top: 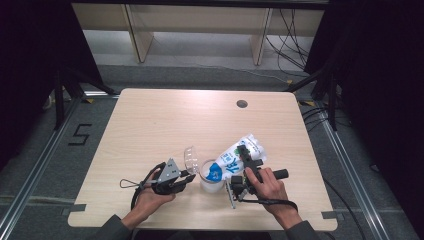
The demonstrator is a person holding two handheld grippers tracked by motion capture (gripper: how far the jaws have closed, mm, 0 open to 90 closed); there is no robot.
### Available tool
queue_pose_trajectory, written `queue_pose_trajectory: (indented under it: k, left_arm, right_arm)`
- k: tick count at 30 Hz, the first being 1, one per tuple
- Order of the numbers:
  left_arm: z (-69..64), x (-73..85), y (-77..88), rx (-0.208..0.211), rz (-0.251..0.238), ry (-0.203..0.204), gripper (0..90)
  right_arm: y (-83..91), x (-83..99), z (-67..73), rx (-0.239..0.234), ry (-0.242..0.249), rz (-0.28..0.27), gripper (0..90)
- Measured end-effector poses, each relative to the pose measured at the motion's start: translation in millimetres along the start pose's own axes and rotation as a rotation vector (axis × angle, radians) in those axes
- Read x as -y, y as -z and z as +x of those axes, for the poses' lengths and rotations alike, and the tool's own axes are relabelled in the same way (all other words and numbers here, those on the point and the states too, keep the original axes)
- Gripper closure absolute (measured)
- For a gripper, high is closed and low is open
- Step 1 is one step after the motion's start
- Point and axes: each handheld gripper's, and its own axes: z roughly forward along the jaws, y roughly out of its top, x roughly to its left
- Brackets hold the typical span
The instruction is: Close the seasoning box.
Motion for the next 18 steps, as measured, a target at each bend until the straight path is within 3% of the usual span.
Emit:
queue_pose_trajectory:
  k: [18]
  left_arm:
    - [0.1, -0.2, 0.1, 0.000, 0.001, -0.001, 74.7]
  right_arm:
    - [-0.1, 0.3, 0.2, -0.001, -0.006, -0.006, 67.4]
